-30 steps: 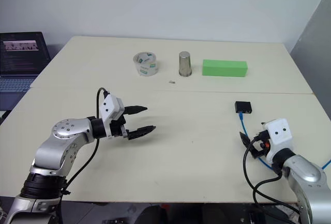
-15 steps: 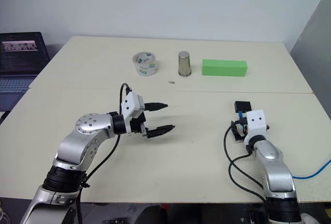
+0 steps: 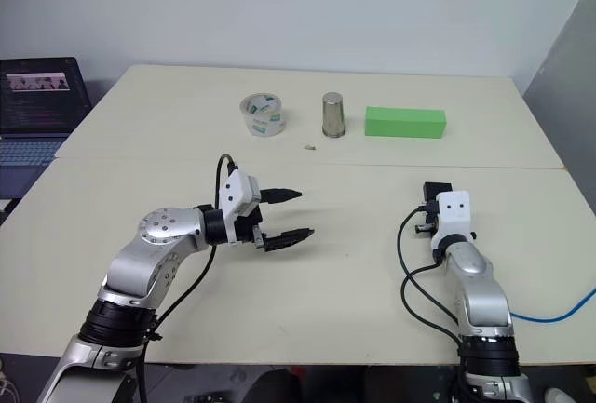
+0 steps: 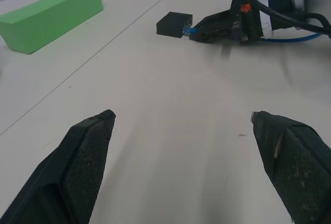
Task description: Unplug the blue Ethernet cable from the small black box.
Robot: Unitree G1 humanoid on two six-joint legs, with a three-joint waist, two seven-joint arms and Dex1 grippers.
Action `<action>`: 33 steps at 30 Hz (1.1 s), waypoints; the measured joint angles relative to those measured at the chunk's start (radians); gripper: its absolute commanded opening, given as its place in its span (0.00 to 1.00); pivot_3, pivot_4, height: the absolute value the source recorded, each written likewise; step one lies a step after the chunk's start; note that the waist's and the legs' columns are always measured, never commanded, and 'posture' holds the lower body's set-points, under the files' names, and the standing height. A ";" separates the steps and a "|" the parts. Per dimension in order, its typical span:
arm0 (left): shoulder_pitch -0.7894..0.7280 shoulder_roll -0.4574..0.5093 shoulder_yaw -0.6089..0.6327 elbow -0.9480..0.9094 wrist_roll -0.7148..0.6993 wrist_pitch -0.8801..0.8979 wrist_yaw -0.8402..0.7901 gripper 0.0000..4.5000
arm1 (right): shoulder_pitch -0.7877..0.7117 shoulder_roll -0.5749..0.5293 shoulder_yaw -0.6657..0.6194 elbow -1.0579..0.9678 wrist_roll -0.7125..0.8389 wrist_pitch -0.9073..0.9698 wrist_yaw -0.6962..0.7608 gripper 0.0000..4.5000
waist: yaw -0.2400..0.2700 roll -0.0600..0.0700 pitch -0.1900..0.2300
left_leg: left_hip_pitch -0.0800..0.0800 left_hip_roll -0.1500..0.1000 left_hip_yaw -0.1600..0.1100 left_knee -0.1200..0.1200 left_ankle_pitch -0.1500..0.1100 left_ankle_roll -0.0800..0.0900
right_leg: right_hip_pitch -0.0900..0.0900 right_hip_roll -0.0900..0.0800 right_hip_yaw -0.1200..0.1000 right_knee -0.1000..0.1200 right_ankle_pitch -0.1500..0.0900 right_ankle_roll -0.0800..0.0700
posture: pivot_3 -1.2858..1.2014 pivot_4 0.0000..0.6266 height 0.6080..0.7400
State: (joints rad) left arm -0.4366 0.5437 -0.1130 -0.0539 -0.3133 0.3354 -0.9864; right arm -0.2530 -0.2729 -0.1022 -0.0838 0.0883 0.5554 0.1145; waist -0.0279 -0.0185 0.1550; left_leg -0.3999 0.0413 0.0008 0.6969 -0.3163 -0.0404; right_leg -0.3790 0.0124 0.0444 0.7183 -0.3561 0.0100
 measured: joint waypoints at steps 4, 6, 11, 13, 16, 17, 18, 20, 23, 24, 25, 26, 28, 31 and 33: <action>-0.001 -0.012 0.000 0.047 0.009 -0.005 0.017 1.00 | 0.028 -0.081 0.058 -0.041 -0.005 -0.009 0.095 0.04 | -0.001 0.000 0.000 | 0.000 0.000 0.000 0.000 0.000 0.000 | -0.001 0.000 0.000 0.000 0.000 0.000 | 0.52 0.24 1.00; -0.001 -0.027 -0.001 0.067 0.009 -0.004 0.018 1.00 | 0.037 -0.129 0.120 -0.078 -0.028 -0.041 0.164 0.03 | -0.001 0.000 0.000 | 0.000 0.000 0.000 0.000 0.000 0.000 | -0.001 0.000 0.000 0.000 0.000 0.000 | 0.52 0.24 1.00; -0.015 -0.034 0.015 0.098 -0.087 0.149 -0.024 1.00 | 0.038 -0.339 0.291 -0.180 -0.146 -0.299 0.368 0.03 | -0.002 0.000 0.000 | 0.000 0.000 -0.001 0.000 0.000 0.000 | -0.001 0.000 -0.001 -0.001 0.000 0.000 | 0.52 0.24 1.00; -0.019 -0.018 0.015 0.099 -0.142 0.224 -0.077 1.00 | 0.025 -0.426 0.353 -0.181 -0.219 -0.460 0.422 0.03 | -0.003 0.000 0.001 | 0.000 0.000 -0.001 0.000 0.000 0.000 | -0.001 0.000 -0.001 -0.001 0.000 0.000 | 0.52 0.24 1.00; -0.038 0.000 0.019 0.100 -0.205 0.321 -0.139 1.00 | -0.005 -0.493 0.401 -0.132 -0.316 -0.690 0.460 0.03 | -0.002 0.000 0.001 | 0.000 0.000 -0.001 0.001 0.000 0.000 | 0.000 0.000 -0.001 -0.001 0.000 0.000 | 0.52 0.24 1.00; -0.047 0.001 0.020 0.100 -0.221 0.342 -0.147 1.00 | -0.019 -0.503 0.410 -0.109 -0.342 -0.755 0.465 0.03 | -0.002 0.000 0.001 | 0.000 0.000 -0.001 0.001 0.000 0.000 | 0.000 0.000 -0.001 -0.001 0.000 0.000 | 0.52 0.24 1.00; -0.055 0.001 0.023 0.100 -0.237 0.361 -0.157 1.00 | -0.034 -0.513 0.420 -0.088 -0.356 -0.810 0.472 0.03 | -0.002 0.000 0.001 | 0.000 0.000 -0.001 0.001 0.000 0.000 | 0.000 0.000 -0.001 -0.001 0.000 0.000 | 0.52 0.24 1.00; -0.076 0.000 0.027 0.105 -0.266 0.398 -0.169 1.00 | -0.067 -0.520 0.431 -0.049 -0.385 -0.917 0.476 0.03 | -0.002 0.000 0.001 | 0.000 0.000 -0.001 0.001 0.000 0.000 | 0.000 0.000 -0.001 -0.001 0.000 0.000 | 0.52 0.24 1.00; -0.101 -0.001 0.038 0.107 -0.311 0.443 -0.190 1.00 | -0.134 -0.518 0.440 -0.012 -0.412 -1.065 0.476 0.03 | -0.003 0.000 0.001 | 0.000 0.000 -0.001 0.001 0.000 0.000 | 0.000 0.000 -0.001 -0.001 0.000 0.000 | 0.52 0.24 1.00; -0.101 -0.001 0.039 0.107 -0.318 0.450 -0.195 1.00 | -0.151 -0.516 0.440 0.000 -0.416 -1.098 0.476 0.03 | -0.003 0.000 0.001 | 0.000 0.001 -0.001 0.001 0.000 0.000 | 0.000 0.000 -0.001 -0.001 0.000 0.000 | 0.52 0.24 1.00; -0.101 -0.001 0.039 0.107 -0.321 0.460 -0.197 1.00 | -0.164 -0.512 0.440 0.010 -0.420 -1.121 0.476 0.03 | -0.003 0.000 0.001 | 0.000 0.001 -0.001 0.001 0.000 0.000 | 0.000 0.000 -0.001 -0.001 0.000 0.000 | 0.52 0.24 1.00; -0.101 -0.002 0.039 0.107 -0.326 0.468 -0.197 1.00 | -0.172 -0.506 0.440 0.021 -0.421 -1.145 0.477 0.03 | -0.003 0.000 0.001 | 0.000 0.001 -0.001 0.001 0.000 0.000 | 0.000 0.000 -0.001 -0.001 0.000 0.000 | 0.52 0.24 1.00; -0.101 -0.009 0.041 0.107 -0.334 0.473 -0.191 1.00 | -0.178 -0.494 0.441 0.033 -0.421 -1.171 0.484 0.03 | -0.002 0.000 0.001 | 0.000 0.001 -0.001 0.001 0.000 0.000 | 0.000 0.000 -0.001 -0.001 0.000 0.000 | 0.52 0.24 1.00; -0.101 -0.037 0.048 0.107 -0.354 0.491 -0.172 0.96 | -0.194 -0.481 0.442 0.043 -0.421 -1.198 0.496 0.03 | -0.002 0.000 0.001 | 0.000 0.001 -0.001 0.001 0.000 0.000 | 0.000 0.000 -0.001 -0.001 0.000 0.000 | 0.52 0.24 1.00; -0.103 -0.045 0.062 0.107 -0.365 0.502 -0.160 0.89 | -0.196 -0.471 0.442 0.045 -0.421 -1.204 0.498 0.03 | -0.002 0.000 0.001 | 0.000 0.001 -0.001 0.001 0.000 0.000 | 0.000 0.000 -0.001 0.000 0.000 0.000 | 0.52 0.24 1.00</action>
State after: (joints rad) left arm -0.5391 0.4991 -0.0505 0.0534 -0.6779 0.8376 -1.1460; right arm -0.4488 -0.7439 0.3395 -0.0384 -0.3331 -0.6491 0.6120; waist -0.0303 -0.0184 0.1558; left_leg -0.4000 0.0423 -0.0003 0.6981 -0.3163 -0.0405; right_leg -0.3789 0.0124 0.0431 0.7180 -0.3561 0.0100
